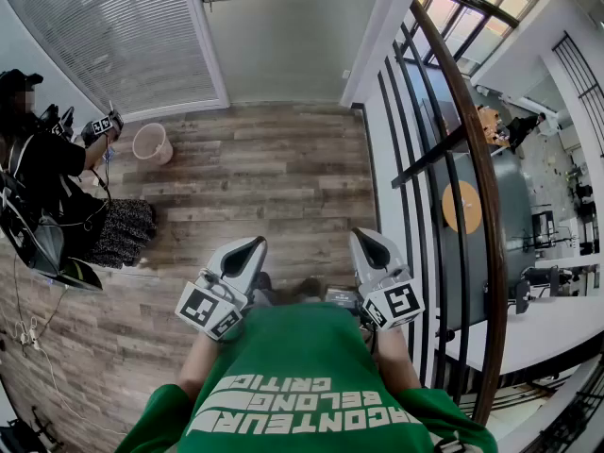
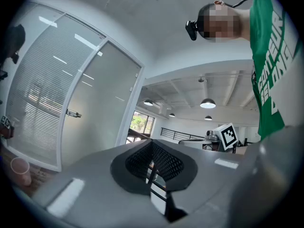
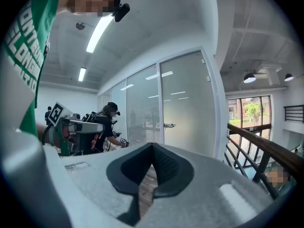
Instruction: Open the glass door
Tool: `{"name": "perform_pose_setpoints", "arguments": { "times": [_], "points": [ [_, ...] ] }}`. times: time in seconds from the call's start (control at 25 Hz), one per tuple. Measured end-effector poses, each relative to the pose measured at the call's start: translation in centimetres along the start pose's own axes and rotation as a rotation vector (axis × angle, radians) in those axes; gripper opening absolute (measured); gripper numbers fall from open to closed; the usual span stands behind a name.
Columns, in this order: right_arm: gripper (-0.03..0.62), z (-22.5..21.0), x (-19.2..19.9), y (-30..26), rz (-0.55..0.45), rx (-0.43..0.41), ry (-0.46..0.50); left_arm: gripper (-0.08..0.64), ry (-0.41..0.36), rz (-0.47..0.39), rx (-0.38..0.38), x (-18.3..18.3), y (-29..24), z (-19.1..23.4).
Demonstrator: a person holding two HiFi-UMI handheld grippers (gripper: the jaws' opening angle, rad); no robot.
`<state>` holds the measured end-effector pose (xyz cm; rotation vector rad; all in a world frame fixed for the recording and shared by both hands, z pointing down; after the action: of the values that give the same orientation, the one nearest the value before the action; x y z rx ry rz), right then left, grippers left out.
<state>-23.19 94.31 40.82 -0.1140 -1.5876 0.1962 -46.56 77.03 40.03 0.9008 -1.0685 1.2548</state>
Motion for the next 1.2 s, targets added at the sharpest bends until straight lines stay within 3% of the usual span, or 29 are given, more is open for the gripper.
{"name": "perform_pose_setpoints", "arguments": {
  "times": [0.76, 1.2],
  "points": [
    [-0.008, -0.7, 0.2, 0.4, -0.009, 0.02, 0.005, 0.017, -0.021, 0.011, 0.036, -0.4, -1.7, -0.5],
    [-0.008, -2.4, -0.7, 3.1, -0.04, 0.079, -0.004, 0.017, -0.022, 0.023, 0.05, -0.3, -2.3, -1.4]
  ]
}}
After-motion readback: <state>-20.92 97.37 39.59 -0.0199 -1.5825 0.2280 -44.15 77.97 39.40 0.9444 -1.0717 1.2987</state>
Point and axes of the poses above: the fingertips, and each gripper's own axes: y backward along the fingers, z to its left, x out of its underside, the point moved 10 cm from there along y, backward along the fingers, and after that the axes turned 2 degrees about z, right-handed, at the moved point
